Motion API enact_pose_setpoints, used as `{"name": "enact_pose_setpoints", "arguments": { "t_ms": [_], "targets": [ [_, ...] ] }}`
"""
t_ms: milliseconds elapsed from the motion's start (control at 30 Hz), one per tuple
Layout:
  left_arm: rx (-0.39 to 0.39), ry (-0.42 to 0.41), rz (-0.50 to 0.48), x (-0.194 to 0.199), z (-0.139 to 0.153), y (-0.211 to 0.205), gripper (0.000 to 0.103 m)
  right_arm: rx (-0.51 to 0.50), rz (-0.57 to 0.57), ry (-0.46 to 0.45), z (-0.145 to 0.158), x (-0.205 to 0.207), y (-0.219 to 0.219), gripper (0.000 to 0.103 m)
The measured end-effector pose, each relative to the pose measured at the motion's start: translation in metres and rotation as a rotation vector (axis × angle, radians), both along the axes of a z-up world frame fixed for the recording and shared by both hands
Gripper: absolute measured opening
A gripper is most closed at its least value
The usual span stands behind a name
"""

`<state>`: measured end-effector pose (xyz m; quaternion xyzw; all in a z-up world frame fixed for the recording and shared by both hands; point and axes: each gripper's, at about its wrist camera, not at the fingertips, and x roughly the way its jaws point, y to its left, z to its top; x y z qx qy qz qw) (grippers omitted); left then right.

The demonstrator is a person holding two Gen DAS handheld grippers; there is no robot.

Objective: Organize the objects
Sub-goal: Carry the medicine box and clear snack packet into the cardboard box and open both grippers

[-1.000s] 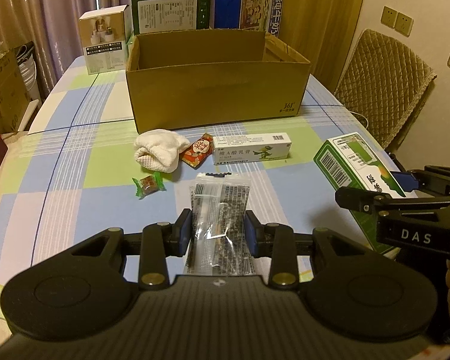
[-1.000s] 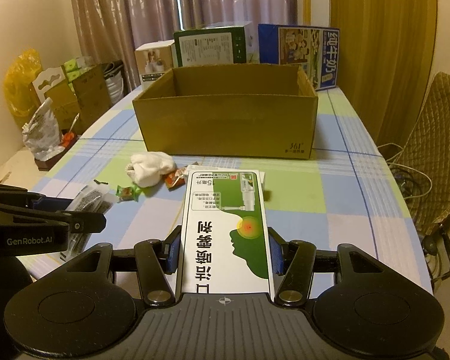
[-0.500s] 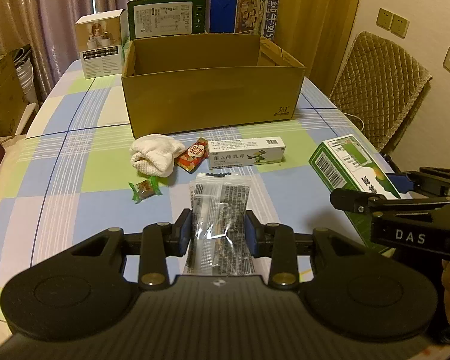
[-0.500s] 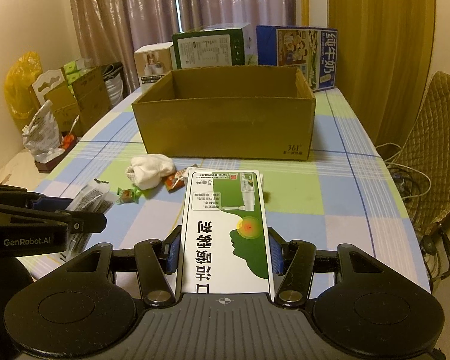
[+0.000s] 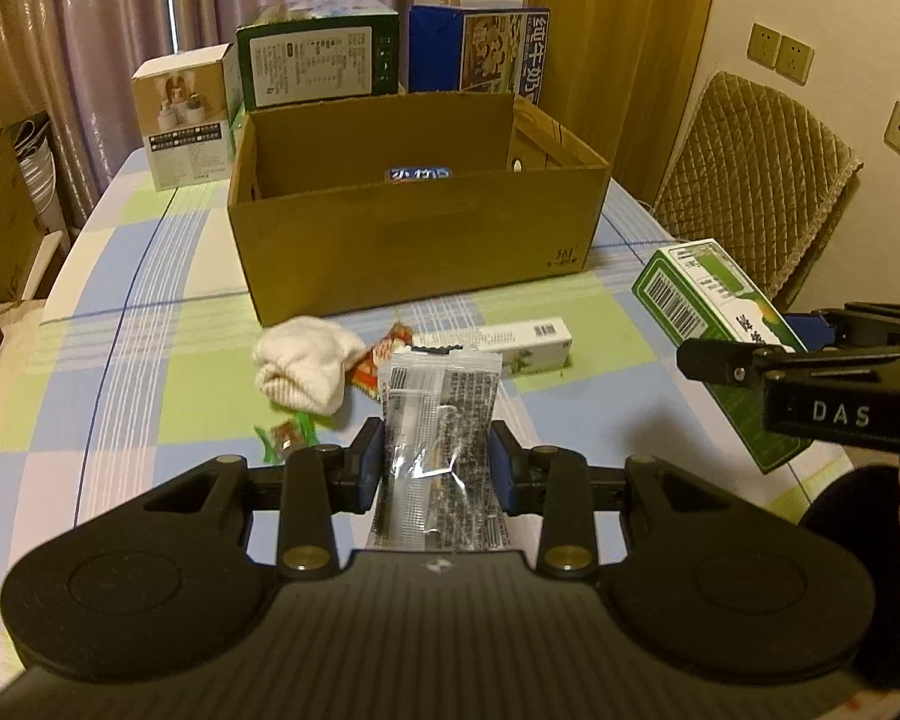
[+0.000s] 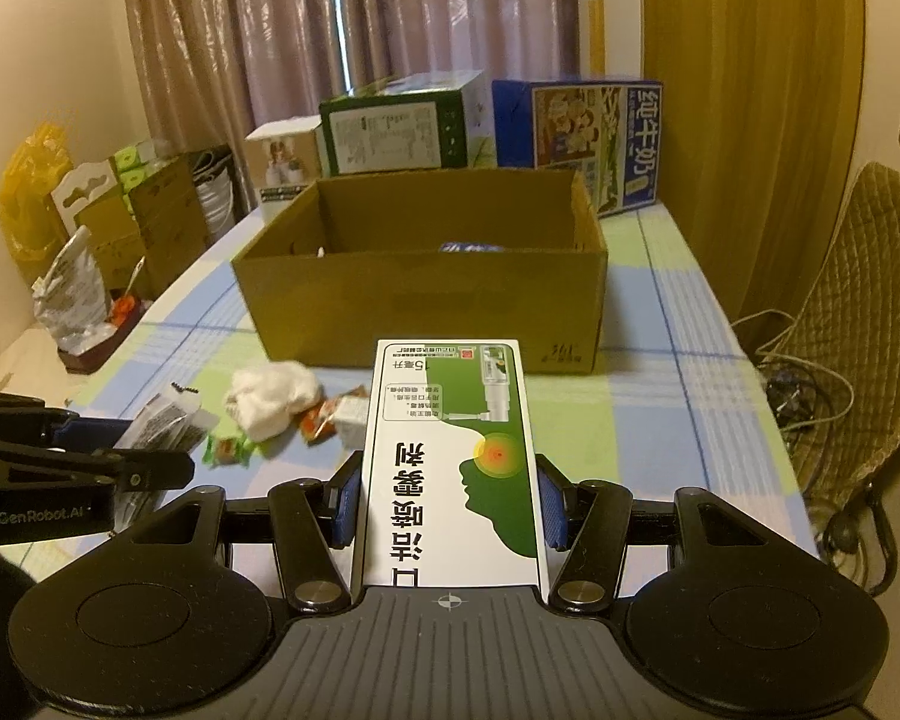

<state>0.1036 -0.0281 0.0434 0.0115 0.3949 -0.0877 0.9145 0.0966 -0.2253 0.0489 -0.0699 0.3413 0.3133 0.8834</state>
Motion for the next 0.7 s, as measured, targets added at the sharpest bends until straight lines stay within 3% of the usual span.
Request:
{"name": "enact_pose_setpoints", "arguments": {
  "t_ms": [700],
  "targets": [
    [-0.050, -0.032, -0.031, 0.151, 0.057, 0.033, 0.031, 0.029, 0.039, 0.014, 0.053, 0.137, 0.049, 0.053]
  ]
}}
